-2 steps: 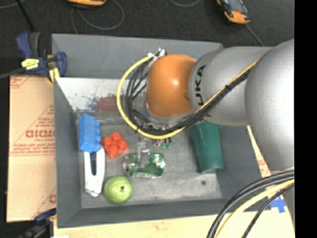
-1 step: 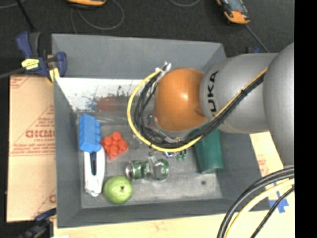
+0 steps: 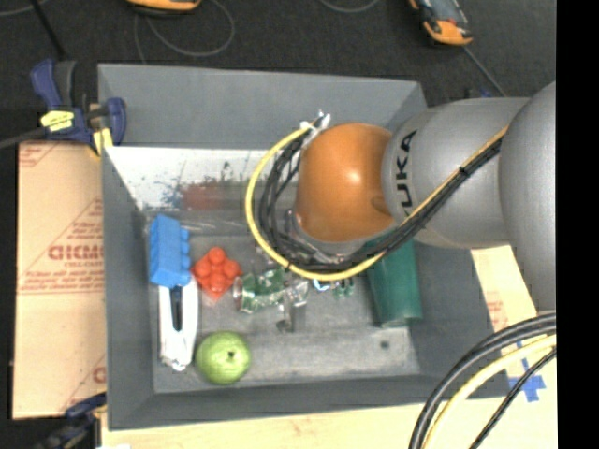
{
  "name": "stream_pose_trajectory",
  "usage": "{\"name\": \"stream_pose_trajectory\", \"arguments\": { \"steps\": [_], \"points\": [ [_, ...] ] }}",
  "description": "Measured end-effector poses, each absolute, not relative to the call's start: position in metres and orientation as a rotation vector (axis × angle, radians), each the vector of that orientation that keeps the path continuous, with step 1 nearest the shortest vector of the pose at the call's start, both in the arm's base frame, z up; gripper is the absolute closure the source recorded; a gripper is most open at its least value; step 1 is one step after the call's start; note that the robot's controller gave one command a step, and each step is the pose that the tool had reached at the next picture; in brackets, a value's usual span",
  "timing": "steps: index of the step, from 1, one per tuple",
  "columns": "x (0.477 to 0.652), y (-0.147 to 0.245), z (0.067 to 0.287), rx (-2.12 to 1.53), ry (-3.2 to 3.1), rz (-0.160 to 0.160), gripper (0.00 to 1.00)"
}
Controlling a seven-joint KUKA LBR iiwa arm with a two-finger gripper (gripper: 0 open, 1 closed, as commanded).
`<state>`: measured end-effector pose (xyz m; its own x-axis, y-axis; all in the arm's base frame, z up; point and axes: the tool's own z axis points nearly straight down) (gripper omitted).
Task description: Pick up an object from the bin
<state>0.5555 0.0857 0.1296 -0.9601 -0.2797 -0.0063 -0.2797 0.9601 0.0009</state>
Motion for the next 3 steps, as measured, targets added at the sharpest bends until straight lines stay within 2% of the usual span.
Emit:
{"name": "stream_pose_trajectory", "arguments": {
  "steps": [1,2,3],
  "points": [
    [0.553,0.079,0.079,-0.441,3.082,0.003,0.00],
    [0.584,0.066,0.075,-0.358,3.112,0.005,1.00],
    [0.584,0.066,0.075,-0.357,3.112,0.005,1.00]
  ]
}}
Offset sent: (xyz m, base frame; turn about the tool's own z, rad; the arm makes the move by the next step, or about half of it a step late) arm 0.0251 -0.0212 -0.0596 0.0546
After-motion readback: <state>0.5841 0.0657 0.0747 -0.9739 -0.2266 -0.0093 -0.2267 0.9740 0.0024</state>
